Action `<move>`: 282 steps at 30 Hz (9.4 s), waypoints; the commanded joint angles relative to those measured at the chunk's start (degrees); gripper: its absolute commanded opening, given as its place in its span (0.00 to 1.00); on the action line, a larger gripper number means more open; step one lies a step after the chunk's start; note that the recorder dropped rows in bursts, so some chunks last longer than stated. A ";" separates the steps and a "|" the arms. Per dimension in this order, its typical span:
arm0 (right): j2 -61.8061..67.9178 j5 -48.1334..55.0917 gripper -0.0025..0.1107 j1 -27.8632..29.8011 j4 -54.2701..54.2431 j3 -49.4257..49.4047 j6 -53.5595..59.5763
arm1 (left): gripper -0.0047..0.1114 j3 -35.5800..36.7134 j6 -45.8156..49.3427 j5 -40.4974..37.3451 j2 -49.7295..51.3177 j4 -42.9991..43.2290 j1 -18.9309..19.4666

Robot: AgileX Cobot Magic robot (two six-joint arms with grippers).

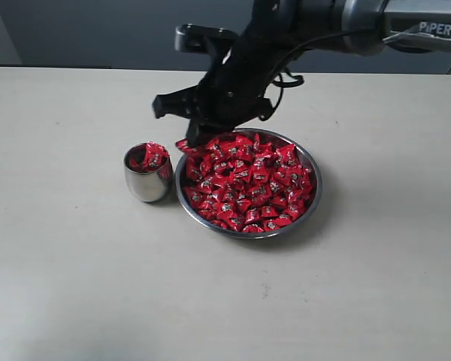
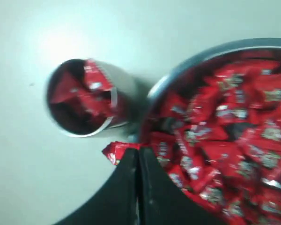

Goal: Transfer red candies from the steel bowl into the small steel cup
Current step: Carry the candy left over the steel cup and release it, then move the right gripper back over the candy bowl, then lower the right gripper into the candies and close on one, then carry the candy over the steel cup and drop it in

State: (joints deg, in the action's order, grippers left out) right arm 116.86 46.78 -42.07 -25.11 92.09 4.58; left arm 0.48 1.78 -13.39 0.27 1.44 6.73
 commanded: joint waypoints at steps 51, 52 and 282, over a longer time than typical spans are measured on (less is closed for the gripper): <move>3.26 12.39 0.36 4.52 18.37 12.86 -6.64 | 0.04 -0.48 -0.10 0.11 -0.27 0.11 0.12; 3.38 12.15 0.36 5.66 17.71 11.85 -6.64 | 0.04 -0.48 -0.10 0.11 -0.27 0.11 0.12; 2.05 2.29 0.16 -4.55 7.16 8.77 4.49 | 0.04 -0.48 -0.10 0.11 -0.27 0.11 0.12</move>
State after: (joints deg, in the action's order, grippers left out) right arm 120.96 46.85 -47.58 -21.67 100.52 11.02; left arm 0.48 1.78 -13.39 0.27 1.44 6.73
